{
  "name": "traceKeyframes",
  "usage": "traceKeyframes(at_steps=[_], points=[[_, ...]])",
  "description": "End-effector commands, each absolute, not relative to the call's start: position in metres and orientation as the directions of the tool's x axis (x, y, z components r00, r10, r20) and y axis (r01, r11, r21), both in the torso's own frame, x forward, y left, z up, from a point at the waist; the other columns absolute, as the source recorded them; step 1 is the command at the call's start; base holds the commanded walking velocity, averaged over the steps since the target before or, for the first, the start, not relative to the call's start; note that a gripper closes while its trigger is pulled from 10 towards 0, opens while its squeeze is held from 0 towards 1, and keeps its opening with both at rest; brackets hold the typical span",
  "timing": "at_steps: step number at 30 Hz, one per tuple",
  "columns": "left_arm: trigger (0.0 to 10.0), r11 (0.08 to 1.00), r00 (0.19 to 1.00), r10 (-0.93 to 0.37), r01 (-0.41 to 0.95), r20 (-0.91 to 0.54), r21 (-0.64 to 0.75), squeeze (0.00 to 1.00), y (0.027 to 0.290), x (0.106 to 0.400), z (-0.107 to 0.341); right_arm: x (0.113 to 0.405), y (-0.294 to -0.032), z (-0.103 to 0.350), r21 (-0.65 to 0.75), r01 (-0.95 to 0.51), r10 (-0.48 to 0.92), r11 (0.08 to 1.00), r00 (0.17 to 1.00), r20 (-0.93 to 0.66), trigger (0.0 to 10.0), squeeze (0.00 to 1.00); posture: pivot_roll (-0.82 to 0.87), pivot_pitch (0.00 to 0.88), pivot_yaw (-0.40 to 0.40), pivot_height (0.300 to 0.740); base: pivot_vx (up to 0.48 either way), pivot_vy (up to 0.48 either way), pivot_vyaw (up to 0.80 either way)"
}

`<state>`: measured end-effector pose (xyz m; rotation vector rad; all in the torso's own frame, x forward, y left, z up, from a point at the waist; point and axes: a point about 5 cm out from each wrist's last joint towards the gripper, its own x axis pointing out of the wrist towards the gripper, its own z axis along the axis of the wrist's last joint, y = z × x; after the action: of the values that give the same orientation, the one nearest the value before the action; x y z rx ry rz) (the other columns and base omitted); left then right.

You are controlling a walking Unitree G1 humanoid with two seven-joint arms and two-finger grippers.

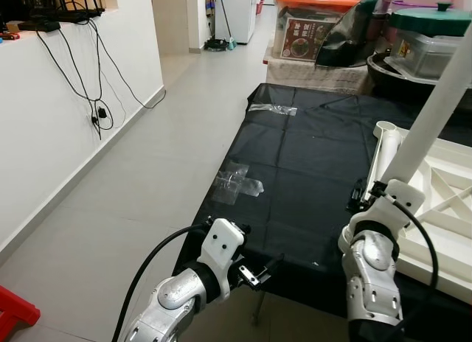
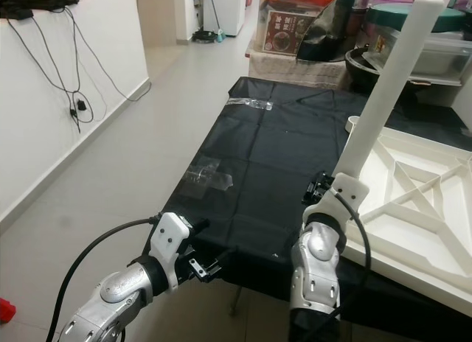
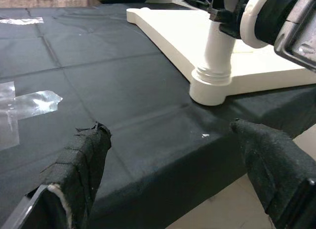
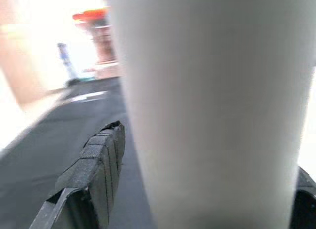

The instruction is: Building children table

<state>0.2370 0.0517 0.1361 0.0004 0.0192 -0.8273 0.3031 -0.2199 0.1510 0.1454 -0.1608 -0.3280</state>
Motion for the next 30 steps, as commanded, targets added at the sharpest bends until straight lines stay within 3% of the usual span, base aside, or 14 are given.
traceKeyframes(at_steps=[1,2,5,7,9,11,13,18,19,25,26,27,28,30], points=[[10.0,0.673,0.672,-0.740,0.740,-0.020,-0.017,0.00,0.051,0.236,0.134,0.304,-0.215,0.145,0.187,0.195,-0.222,0.963,0.966,0.131,10.0,0.00,0.17,0.000,-0.048,0.740,0.000,0.000,0.00],[10.0,0.672,0.671,-0.741,0.741,-0.017,-0.016,0.00,0.051,0.237,0.134,0.302,-0.214,0.143,0.155,-0.044,0.028,0.987,0.994,0.105,10.0,0.00,0.17,0.000,-0.050,0.740,0.000,0.000,0.00],[10.0,0.671,0.671,-0.741,0.741,-0.017,-0.016,0.00,0.050,0.237,0.134,0.301,-0.213,0.142,0.143,-0.121,0.108,0.982,0.990,0.091,10.0,0.00,0.17,0.000,-0.050,0.740,0.000,0.000,0.00],[10.0,0.670,0.670,-0.742,0.742,-0.017,-0.016,0.00,0.050,0.237,0.134,0.298,-0.209,0.144,0.132,-0.301,0.294,0.944,0.953,0.068,10.0,0.00,0.17,0.000,-0.049,0.740,0.000,0.000,0.00],[10.0,0.670,0.669,-0.743,0.743,-0.017,-0.015,0.00,0.050,0.237,0.134,0.296,-0.206,0.146,0.134,-0.385,0.380,0.913,0.923,0.059,10.0,0.00,0.17,0.000,-0.049,0.740,0.000,0.000,0.00],[10.0,0.670,0.669,-0.743,0.743,-0.017,-0.015,0.00,0.050,0.237,0.134,0.296,-0.206,0.146,0.134,-0.385,0.380,0.913,0.923,0.059,10.0,0.00,0.17,0.000,-0.049,0.740,0.000,0.000,0.00],[10.0,0.669,0.669,-0.743,0.743,-0.018,-0.015,0.00,0.050,0.238,0.134,0.288,-0.194,0.151,0.134,-0.599,0.598,0.790,0.800,0.045,10.0,0.00,0.17,0.000,-0.055,0.740,0.000,0.000,0.00],[10.0,0.669,0.669,-0.743,0.743,-0.018,-0.014,0.00,0.050,0.239,0.134,0.284,-0.189,0.152,0.128,-0.678,0.679,0.724,0.733,0.039,10.0,0.00,0.18,0.000,-0.057,0.740,0.000,0.000,0.00],[10.0,0.669,0.669,-0.743,0.743,-0.017,-0.013,0.00,0.049,0.239,0.134,0.281,-0.184,0.152,0.121,-0.750,0.753,0.651,0.657,0.022,10.0,0.00,0.18,0.000,-0.057,0.740,0.000,0.000,0.00],[10.0,0.667,0.667,-0.745,0.745,-0.018,-0.011,0.00,0.049,0.240,0.134,0.281,-0.176,0.152,0.127,-0.856,0.864,0.501,0.504,-0.012,10.0,0.00,0.18,0.000,-0.056,0.740,0.000,0.000,0.00],[10.0,0.667,0.667,-0.745,0.745,-0.018,-0.011,0.00,0.049,0.239,0.134,0.280,-0.175,0.153,0.133,-0.868,0.876,0.478,0.481,-0.010,6.2,0.00,0.18,0.000,-0.056,0.740,0.000,0.000,0.00],[10.0,0.667,0.667,-0.745,0.745,-0.018,-0.011,0.00,0.049,0.239,0.134,0.280,-0.175,0.153,0.133,-0.868,0.876,0.478,0.481,-0.010,6.2,0.00,0.18,0.000,-0.056,0.740,0.000,0.000,0.00],[10.0,0.667,0.667,-0.745,0.745,-0.018,-0.011,0.00,0.049,0.239,0.134,0.280,-0.173,0.154,0.138,-0.874,0.882,0.467,0.470,-0.006,0.0,0.00,0.18,0.000,-0.056,0.740,0.000,0.000,0.00],[10.0,0.667,0.667,-0.745,0.745,-0.018,-0.011,0.00,0.049,0.239,0.133,0.280,-0.172,0.154,0.139,-0.875,0.884,0.464,0.468,-0.003,0.0,0.00,0.18,0.000,-0.056,0.740,0.000,0.000,0.00]])
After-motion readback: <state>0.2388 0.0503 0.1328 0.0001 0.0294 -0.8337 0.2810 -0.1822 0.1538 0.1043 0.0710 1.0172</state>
